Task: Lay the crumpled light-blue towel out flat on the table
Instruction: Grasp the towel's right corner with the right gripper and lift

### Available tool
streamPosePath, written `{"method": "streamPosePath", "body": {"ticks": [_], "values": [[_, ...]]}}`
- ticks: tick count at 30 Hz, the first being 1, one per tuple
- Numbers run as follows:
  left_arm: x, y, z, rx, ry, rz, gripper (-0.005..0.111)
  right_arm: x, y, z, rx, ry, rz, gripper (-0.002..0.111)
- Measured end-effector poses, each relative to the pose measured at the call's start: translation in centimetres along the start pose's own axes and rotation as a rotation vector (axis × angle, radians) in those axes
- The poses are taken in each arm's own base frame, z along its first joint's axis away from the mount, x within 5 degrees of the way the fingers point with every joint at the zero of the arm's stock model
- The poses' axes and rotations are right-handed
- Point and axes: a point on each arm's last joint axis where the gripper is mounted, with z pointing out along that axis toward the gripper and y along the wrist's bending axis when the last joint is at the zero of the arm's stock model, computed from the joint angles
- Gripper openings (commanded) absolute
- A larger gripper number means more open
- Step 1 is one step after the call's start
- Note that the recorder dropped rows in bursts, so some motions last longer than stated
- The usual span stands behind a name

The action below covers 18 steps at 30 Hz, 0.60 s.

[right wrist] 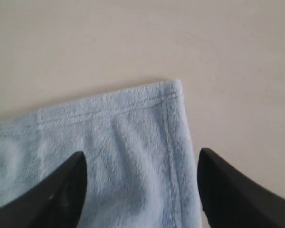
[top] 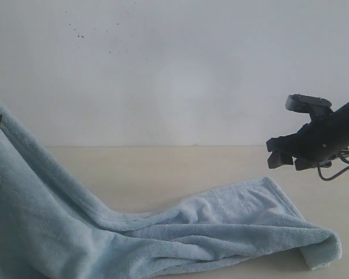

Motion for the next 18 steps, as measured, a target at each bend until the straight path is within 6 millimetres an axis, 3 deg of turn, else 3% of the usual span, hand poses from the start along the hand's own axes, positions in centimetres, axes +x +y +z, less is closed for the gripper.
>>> {"method": "streamPosePath", "body": {"ticks": [9, 18], "values": [[0.0, 0.0, 0.0, 0.000, 0.000, -0.002, 0.004, -1.5, -1.5, 4.5, -0.015, 0.055, -0.027, 0.062], [0.0, 0.0, 0.0, 0.000, 0.000, -0.002, 0.004, -0.2, -2.2, 6.8, -0.020, 0.119, -0.018, 0.062]]}}
